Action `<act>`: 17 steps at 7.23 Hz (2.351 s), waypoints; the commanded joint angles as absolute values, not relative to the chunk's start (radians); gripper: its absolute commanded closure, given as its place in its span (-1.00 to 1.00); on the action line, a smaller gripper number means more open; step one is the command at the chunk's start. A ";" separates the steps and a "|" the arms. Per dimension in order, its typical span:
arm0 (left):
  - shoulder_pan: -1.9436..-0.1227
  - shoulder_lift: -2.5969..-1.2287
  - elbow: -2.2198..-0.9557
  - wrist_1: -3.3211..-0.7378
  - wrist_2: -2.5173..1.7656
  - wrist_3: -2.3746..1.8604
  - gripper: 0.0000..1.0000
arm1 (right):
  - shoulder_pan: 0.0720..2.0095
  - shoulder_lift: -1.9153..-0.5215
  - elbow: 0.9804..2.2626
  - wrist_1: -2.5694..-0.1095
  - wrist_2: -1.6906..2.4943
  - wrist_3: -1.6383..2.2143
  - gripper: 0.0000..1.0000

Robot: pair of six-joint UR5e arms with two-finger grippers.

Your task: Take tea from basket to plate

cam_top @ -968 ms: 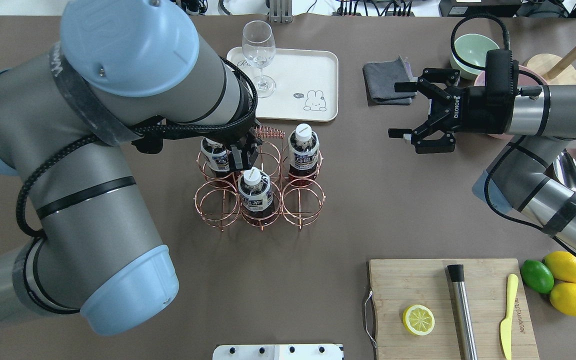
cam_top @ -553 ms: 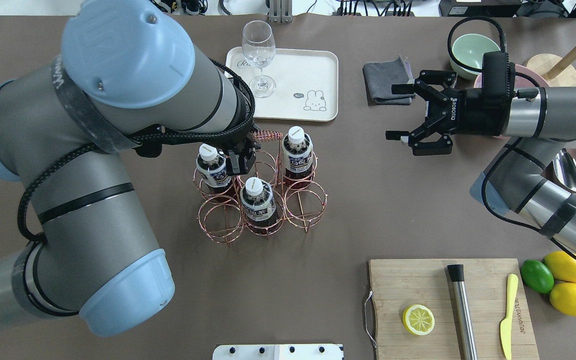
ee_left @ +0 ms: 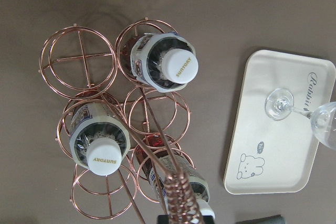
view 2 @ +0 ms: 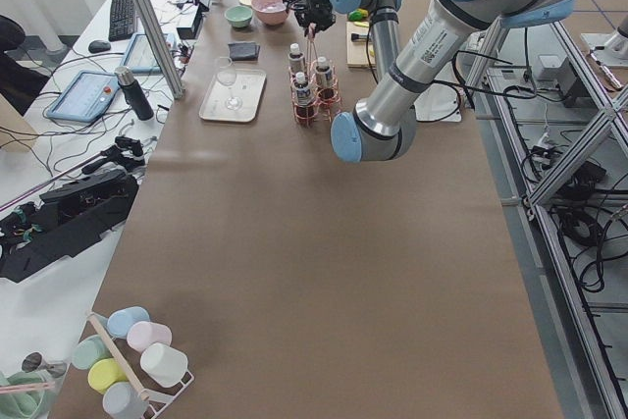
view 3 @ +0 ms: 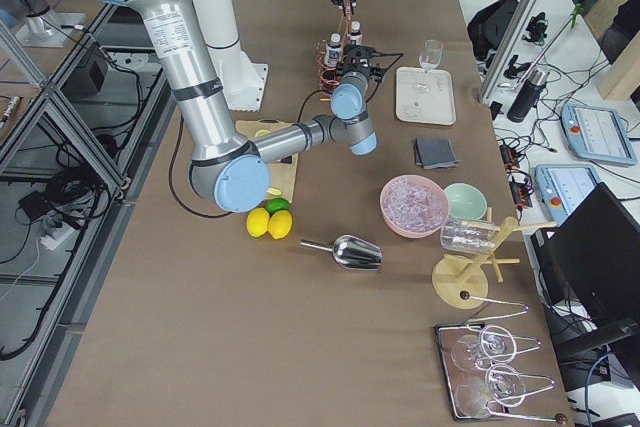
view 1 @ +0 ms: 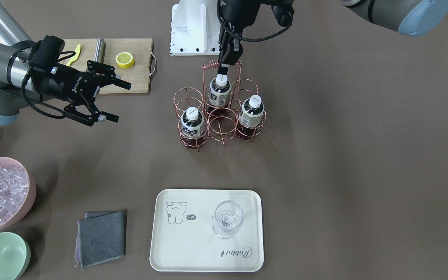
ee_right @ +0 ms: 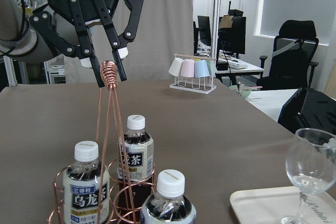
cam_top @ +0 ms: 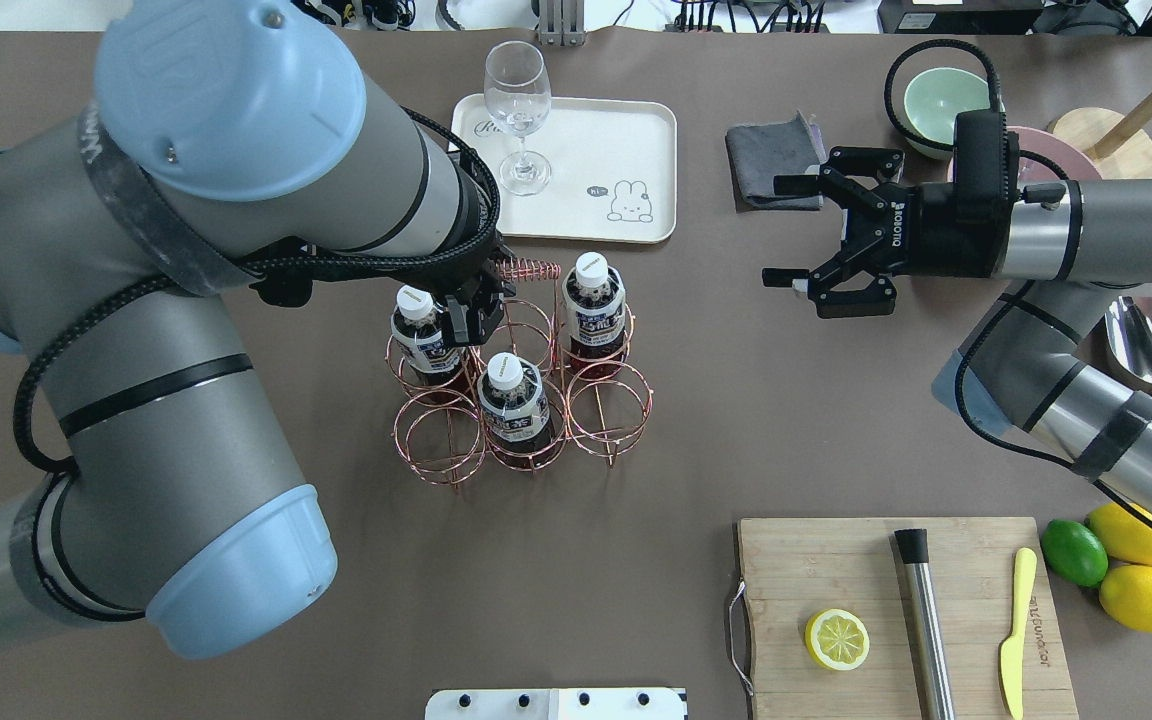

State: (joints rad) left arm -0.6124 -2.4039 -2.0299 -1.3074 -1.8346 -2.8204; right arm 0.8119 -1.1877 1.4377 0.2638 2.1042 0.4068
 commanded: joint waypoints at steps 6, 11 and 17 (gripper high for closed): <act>-0.614 -2.398 -2.028 -1.304 -1.838 -2.824 1.00 | 0.663 -1.000 1.269 0.215 1.973 0.396 -0.98; -0.638 -2.364 -2.075 -1.273 -1.839 -2.824 1.00 | 0.614 -0.983 1.266 0.186 1.913 0.368 -0.96; -0.658 -2.372 -2.095 -1.233 -1.862 -2.827 1.00 | 0.606 -0.951 1.262 0.147 1.902 0.364 -0.48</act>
